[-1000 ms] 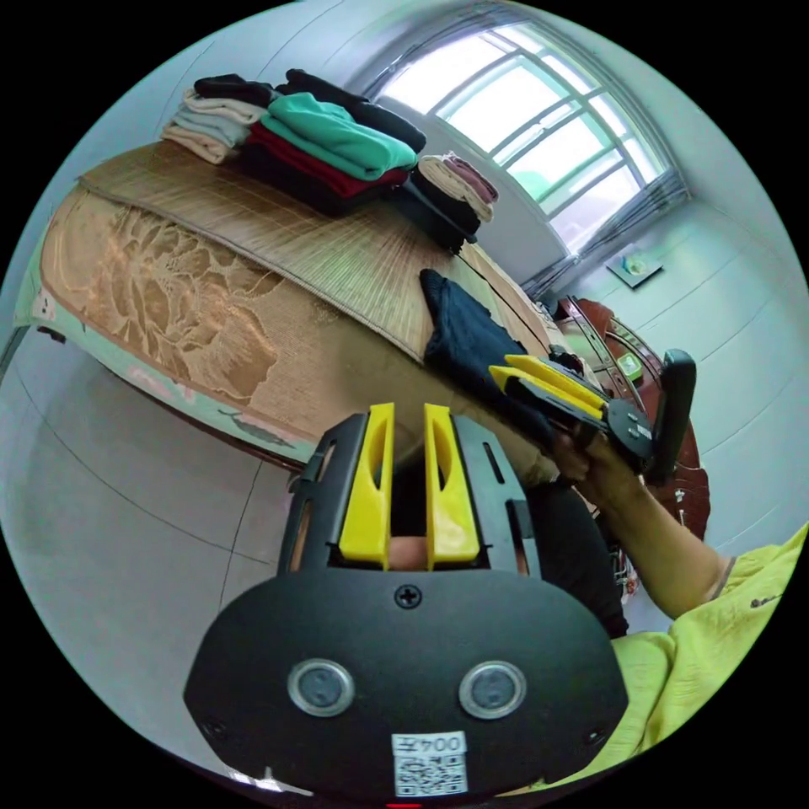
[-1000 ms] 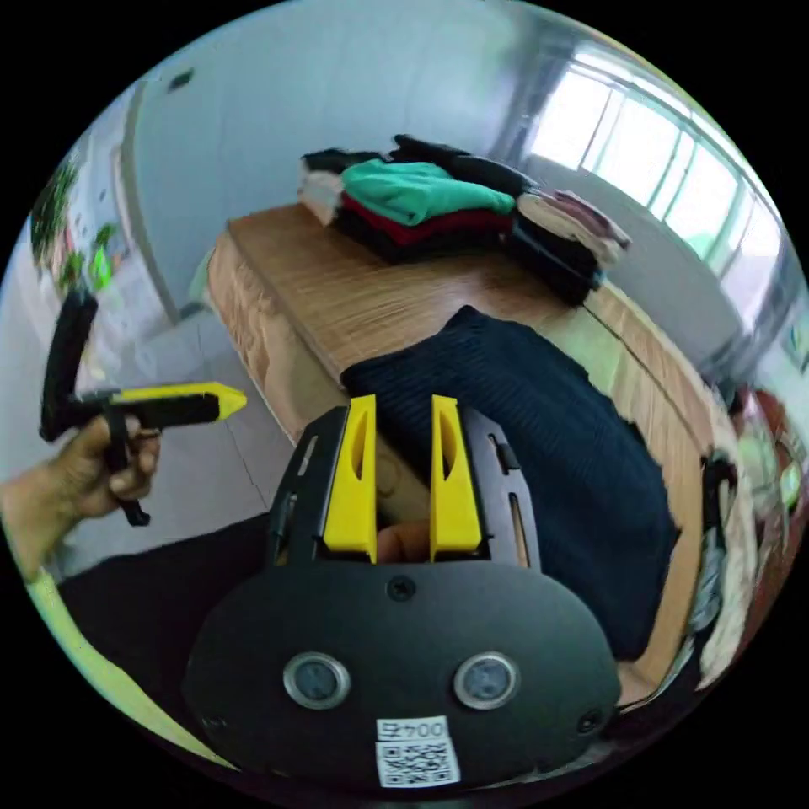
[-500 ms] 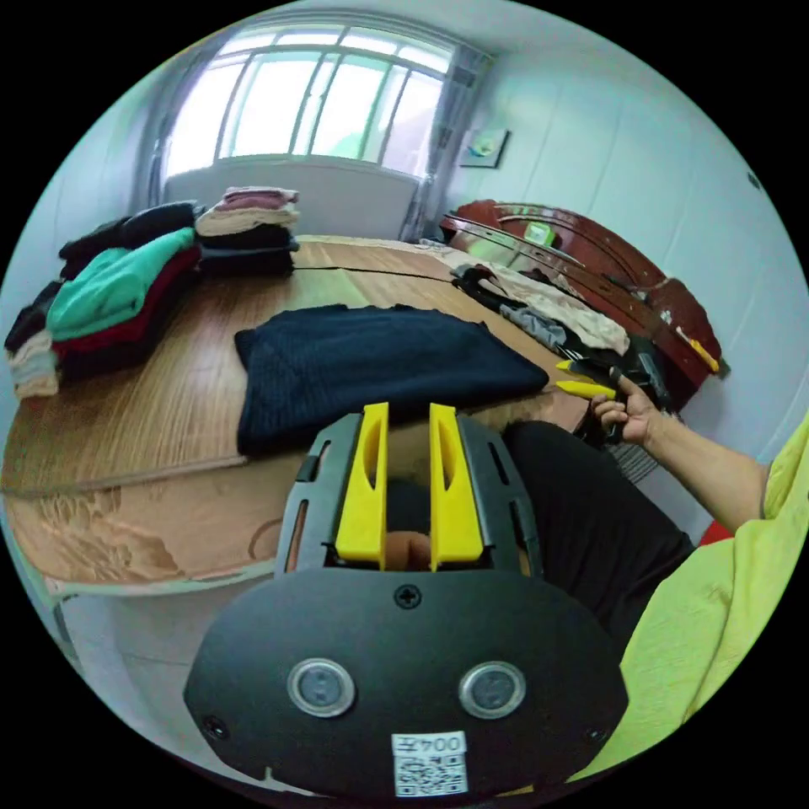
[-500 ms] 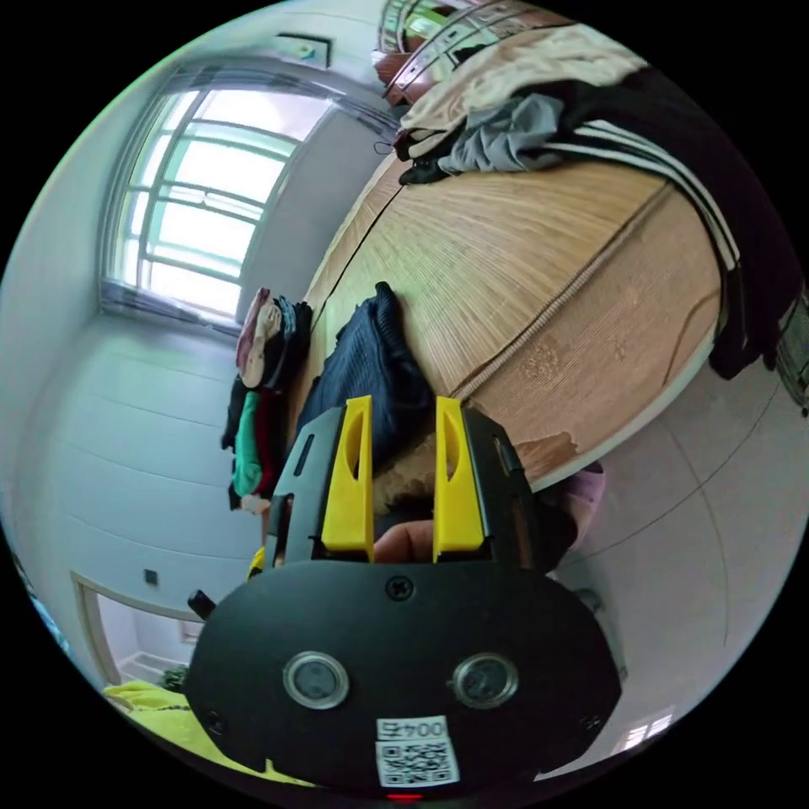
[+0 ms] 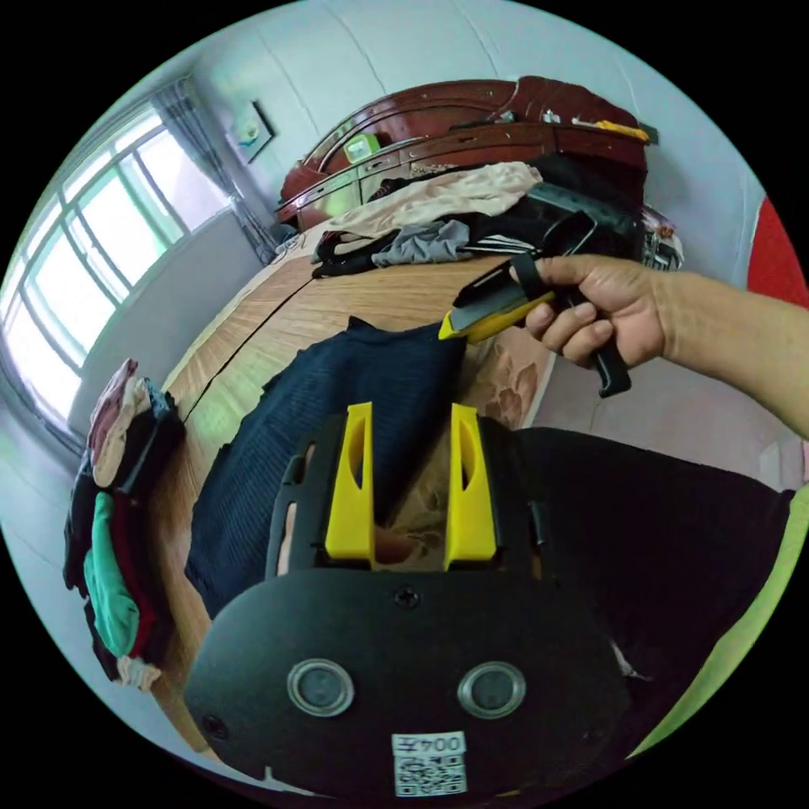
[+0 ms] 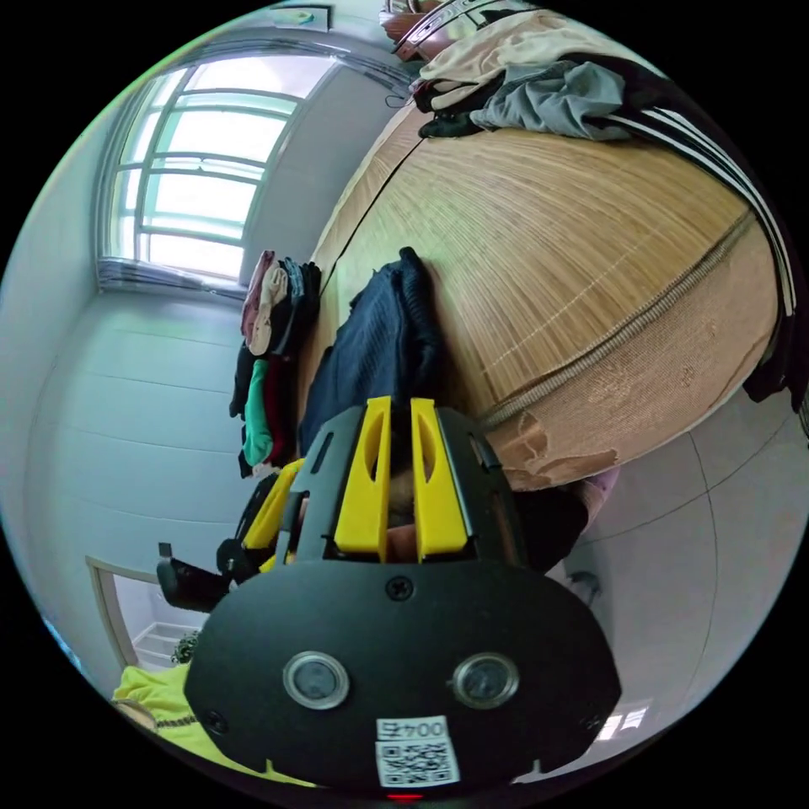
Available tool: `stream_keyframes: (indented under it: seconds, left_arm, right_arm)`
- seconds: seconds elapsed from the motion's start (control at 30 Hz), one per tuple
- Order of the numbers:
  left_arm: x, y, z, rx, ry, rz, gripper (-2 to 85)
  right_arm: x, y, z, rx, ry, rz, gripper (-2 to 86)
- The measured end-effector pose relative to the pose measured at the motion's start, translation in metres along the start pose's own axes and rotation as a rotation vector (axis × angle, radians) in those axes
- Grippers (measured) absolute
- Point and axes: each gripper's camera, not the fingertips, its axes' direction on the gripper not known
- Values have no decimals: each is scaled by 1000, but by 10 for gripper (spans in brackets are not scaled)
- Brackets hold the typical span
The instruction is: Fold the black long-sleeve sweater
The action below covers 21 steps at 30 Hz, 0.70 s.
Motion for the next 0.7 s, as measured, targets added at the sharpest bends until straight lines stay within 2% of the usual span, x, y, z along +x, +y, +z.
stream_keyframes:
  seconds: [0.13, 0.2, 0.27, 0.33, 0.47, 0.7]
  left_arm:
    - [53, -1, 115, -68, -127, 135, 144]
    - [65, -1, 163, -103, -164, 156, 129]
    - [68, 6, 210, -110, -176, 128, 75]
    - [64, 14, 229, -91, -170, 86, 49]
    - [55, 38, 252, -56, -130, -7, 28]
    - [67, 58, 268, -24, -134, -29, 18]
  right_arm:
    - [-9, -10, 4, -50, -71, -14, 46]
    - [-15, -16, 8, -70, -116, -22, 49]
    - [-19, -20, 10, -76, -146, -45, 53]
    - [-20, -24, 9, -62, -147, -72, 63]
    - [5, -48, 7, -17, -191, -26, 147]
    - [5, -107, 84, -275, -269, -22, 203]
